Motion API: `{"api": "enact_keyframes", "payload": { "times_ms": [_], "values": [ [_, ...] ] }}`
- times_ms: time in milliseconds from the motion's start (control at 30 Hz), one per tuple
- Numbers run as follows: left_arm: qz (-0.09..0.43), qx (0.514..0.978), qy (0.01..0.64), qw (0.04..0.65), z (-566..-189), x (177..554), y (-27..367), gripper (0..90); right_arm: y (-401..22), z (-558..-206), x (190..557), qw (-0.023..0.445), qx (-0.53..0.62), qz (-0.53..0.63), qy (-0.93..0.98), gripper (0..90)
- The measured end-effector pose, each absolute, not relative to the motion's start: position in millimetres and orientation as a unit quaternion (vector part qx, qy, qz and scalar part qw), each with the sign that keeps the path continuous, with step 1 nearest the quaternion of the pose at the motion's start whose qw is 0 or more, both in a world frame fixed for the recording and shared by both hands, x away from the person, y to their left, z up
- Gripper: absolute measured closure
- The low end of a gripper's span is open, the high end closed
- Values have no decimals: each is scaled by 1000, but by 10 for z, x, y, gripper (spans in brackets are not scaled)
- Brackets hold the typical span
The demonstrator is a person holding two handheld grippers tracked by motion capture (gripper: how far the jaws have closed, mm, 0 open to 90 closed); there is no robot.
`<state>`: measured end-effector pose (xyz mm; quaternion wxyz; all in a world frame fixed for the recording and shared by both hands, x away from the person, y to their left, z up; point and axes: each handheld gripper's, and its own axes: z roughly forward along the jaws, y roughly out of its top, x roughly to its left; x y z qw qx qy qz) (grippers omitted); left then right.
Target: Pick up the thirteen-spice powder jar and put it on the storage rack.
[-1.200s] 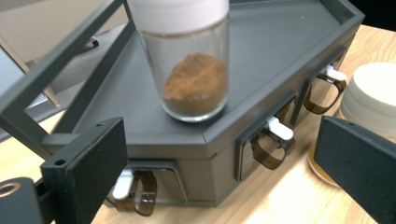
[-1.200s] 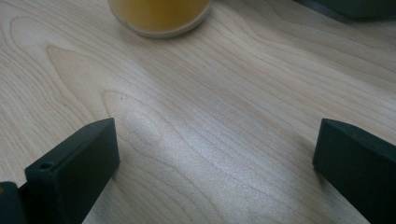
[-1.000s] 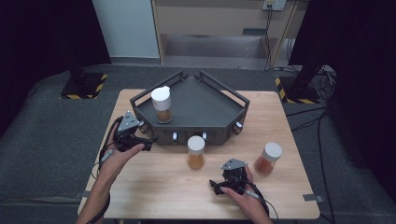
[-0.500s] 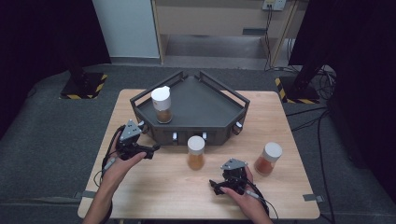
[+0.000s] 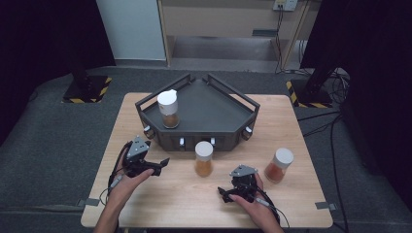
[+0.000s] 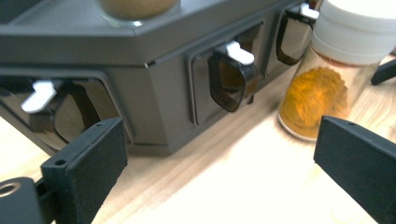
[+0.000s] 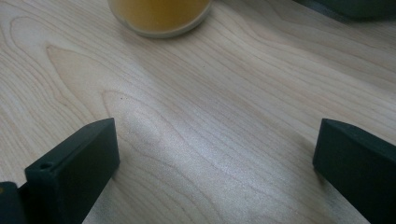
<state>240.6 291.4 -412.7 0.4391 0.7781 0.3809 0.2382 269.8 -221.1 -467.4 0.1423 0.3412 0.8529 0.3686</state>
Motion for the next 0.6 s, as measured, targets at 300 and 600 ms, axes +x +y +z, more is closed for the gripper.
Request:
{"api": "enact_keyframes", "payload": {
  "times_ms": [300,600],
  "values": [
    [232,778,389,436,-4247,2296,2896,15,-2211,-4674,2698,142,341,369,853,5],
    [224,780,396,430,-4367,2215,2878,15,-2211,-4674,2698,142,341,369,853,5]
  ]
}}
